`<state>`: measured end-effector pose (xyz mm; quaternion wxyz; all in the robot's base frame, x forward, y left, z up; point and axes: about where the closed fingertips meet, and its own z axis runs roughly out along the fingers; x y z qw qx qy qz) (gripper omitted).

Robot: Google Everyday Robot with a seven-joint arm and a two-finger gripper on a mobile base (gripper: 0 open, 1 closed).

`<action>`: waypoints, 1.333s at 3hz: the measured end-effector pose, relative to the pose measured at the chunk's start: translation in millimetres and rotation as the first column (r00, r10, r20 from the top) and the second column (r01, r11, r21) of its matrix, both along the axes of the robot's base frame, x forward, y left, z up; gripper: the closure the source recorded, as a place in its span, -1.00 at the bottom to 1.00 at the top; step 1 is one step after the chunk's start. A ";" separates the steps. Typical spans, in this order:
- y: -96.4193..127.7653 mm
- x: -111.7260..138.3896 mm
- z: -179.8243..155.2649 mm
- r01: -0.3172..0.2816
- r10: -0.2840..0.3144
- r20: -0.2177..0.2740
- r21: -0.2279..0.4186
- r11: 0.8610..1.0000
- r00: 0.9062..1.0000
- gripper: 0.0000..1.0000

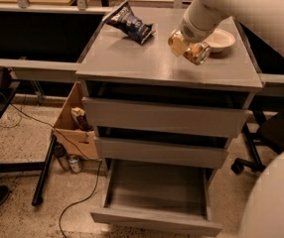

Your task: Pick orange can from bottom drawer and place on counter

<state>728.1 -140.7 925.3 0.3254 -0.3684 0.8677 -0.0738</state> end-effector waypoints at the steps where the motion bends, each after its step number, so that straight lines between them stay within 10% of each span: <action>1: -4.1 10.6 -7.2 -0.016 0.016 -0.008 -0.001 1.000 1.000 -0.23; 3: -5.5 14.2 -11.3 -0.037 0.037 -0.009 -0.005 0.999 0.999 -1.00; 4: -5.5 14.2 -11.3 -0.037 0.037 -0.009 -0.005 0.999 0.999 -1.00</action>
Offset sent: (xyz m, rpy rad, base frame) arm 0.0242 -0.0065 -0.0100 -0.0132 0.0147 0.0424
